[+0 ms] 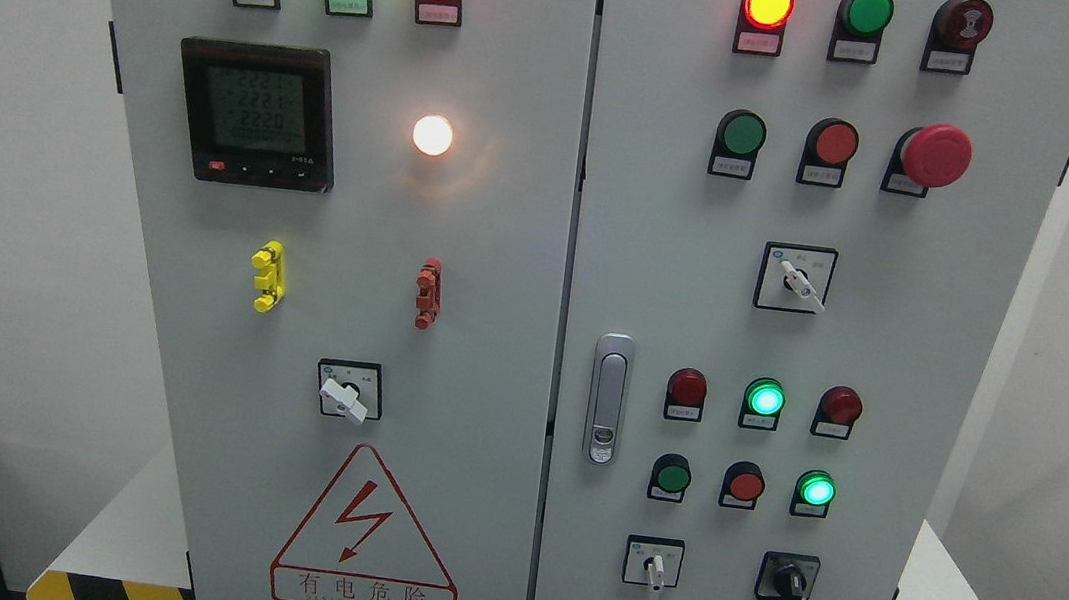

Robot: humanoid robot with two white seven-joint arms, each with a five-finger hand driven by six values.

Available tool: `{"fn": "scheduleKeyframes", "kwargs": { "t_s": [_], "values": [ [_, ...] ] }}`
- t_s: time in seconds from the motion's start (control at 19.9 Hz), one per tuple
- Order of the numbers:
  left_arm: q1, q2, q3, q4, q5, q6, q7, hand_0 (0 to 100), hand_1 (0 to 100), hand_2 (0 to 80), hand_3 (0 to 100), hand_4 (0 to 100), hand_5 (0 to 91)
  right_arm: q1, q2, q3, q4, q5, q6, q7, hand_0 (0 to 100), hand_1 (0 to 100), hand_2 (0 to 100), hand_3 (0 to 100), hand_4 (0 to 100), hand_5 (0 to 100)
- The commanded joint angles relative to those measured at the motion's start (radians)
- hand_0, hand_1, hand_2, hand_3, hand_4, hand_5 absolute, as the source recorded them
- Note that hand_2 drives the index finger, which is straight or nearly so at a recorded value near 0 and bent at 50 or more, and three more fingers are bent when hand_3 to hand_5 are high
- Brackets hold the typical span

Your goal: Flip black knob to close circuit

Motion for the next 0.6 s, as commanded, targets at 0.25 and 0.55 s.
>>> {"fn": "scheduleKeyframes", "kwargs": {
  "t_s": [0.25, 0.55],
  "values": [
    [0.0, 0.001, 0.011, 0.0, 0.008, 0.0, 0.0, 0, 0, 0.0, 5, 3, 0.0, -0.003, 0.006, 0.002, 0.027, 0.0, -0.001, -0.003, 0, 0, 0, 0, 0, 0],
    [0.0, 0.001, 0.011, 0.0, 0.008, 0.0, 0.0, 0, 0, 0.0, 5, 3, 0.0, -0.005, 0.086, 0.008, -0.241, 0.001, -0.07, 0.043, 0, 0, 0, 0, 0, 0]
  ]
}}
